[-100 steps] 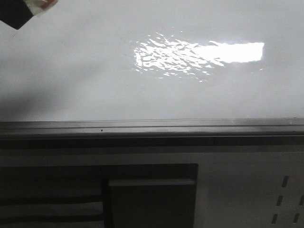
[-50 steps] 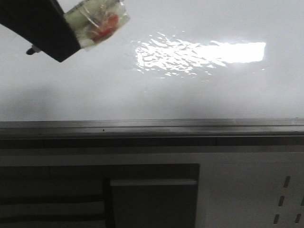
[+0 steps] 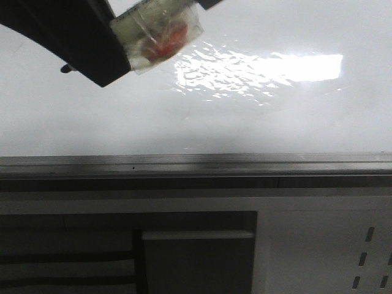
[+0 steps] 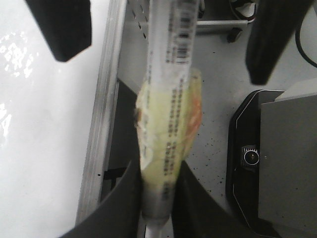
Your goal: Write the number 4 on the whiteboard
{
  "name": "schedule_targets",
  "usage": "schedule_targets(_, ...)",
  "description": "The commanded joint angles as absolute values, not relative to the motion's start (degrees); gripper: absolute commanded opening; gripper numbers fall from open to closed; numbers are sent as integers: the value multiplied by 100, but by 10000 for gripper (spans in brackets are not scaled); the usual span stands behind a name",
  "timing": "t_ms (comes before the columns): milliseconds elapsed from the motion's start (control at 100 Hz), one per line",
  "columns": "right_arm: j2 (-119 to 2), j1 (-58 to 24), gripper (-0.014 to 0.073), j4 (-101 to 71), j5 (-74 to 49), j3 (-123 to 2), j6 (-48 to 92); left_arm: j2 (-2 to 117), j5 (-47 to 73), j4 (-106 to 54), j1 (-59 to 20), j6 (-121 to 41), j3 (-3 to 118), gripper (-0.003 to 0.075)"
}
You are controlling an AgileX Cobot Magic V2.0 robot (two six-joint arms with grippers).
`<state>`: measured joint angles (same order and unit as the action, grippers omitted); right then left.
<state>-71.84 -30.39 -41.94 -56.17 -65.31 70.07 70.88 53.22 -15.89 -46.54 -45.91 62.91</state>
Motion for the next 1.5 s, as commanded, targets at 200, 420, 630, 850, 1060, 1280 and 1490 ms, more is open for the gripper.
schedule_targets(200, -7082, -3051, 288, -4424, -5567, -6725, 7085, 6979, 5048, -1697, -4698, -4605, 6507, -20)
schedule_targets(420, -7082, -3051, 289, -4434, -5657, -6725, 7085, 6979, 5048, -1697, -4698, -4605, 6507, -20)
schedule_targets(630, -7145, -3051, 289, -4500, -5683, -6714, 7085, 6979, 5045, -1697, -4698, -4605, 6507, -20)
schedule_targets(850, -7226, -3051, 289, -4548, -5701, -6714, 7085, 6979, 5045, -1697, -4698, -4605, 6507, -20)
schedule_targets(1060, -7226, -3051, 216, -4548, -5733, -6714, 7085, 6979, 5045, -1697, -4698, -4605, 6507, -20)
schedule_targets(1280, -7226, -3051, 12, -4548, -5781, -6714, 7085, 6979, 5045, -1697, -4698, -4605, 6507, -20)
schedule_targets(1490, -7226, -3051, -46, -4558, -5834, -6714, 7085, 6979, 5070, -1689, -4698, -4595, 6517, 156)
